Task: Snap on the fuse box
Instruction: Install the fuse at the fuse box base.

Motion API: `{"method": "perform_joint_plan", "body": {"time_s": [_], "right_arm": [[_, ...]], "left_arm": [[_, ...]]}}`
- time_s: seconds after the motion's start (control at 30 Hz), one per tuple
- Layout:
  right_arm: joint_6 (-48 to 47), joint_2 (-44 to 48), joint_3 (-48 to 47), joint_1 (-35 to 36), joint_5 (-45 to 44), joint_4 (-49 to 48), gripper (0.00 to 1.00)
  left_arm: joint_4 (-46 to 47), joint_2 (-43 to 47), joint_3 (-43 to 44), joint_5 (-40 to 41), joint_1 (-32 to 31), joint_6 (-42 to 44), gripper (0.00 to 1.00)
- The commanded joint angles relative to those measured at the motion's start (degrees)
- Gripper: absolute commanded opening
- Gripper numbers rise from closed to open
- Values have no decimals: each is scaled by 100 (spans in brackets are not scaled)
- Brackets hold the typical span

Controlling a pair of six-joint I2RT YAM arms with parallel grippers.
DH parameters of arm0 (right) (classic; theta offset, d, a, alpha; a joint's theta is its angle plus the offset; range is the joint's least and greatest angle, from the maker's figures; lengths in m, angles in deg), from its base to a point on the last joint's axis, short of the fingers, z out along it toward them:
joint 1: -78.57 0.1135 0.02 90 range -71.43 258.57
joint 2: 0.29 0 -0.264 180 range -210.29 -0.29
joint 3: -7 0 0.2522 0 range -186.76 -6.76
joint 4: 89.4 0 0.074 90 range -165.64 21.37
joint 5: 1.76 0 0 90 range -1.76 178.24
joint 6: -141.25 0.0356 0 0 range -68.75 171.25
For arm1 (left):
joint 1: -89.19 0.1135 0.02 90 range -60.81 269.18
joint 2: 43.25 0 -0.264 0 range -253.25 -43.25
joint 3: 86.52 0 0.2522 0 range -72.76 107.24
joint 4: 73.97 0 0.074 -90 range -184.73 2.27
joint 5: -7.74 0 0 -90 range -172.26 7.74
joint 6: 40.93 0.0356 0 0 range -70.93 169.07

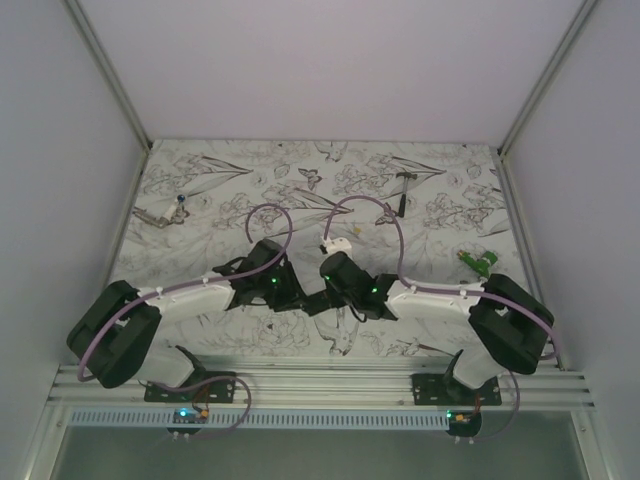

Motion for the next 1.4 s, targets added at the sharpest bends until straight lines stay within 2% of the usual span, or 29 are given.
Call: {"method": "perform_joint_plan", "body": {"time_s": [0.0, 0.07, 0.23, 0.5, 0.57, 0.73, 0.83, 1.07, 1.37], "right_arm": [[-49, 69, 252, 47, 71, 1435, 9], [-57, 214, 15, 45, 82, 1499, 14], [114, 369, -398, 45, 69, 1574, 37], [53, 474, -925, -99, 414, 1867, 48], [30, 464, -1064, -208, 610, 1981, 46], [43, 334, -1333, -587, 1257, 2270, 25], [46, 268, -1404, -799, 1689, 2327, 18], [28, 184, -1406, -1009, 2169, 2454, 16], [-11, -53, -1384, -1057, 2297, 2546, 14]], "left_arm": [[-788, 18, 64, -126, 73, 325, 37], [-879, 51, 91, -176, 106, 391, 37], [-983, 169, 136, -325, 189, 502, 38], [-1195, 195, 366, -603, 201, 681, 42], [-1254, 190, 413, -668, 201, 706, 42], [-1313, 140, 531, -809, 201, 729, 42], [-1340, 12, 633, -916, 201, 734, 43], [-1350, -201, 765, -1042, 192, 747, 44], [-1351, -423, 836, -1139, 175, 759, 44]]}}
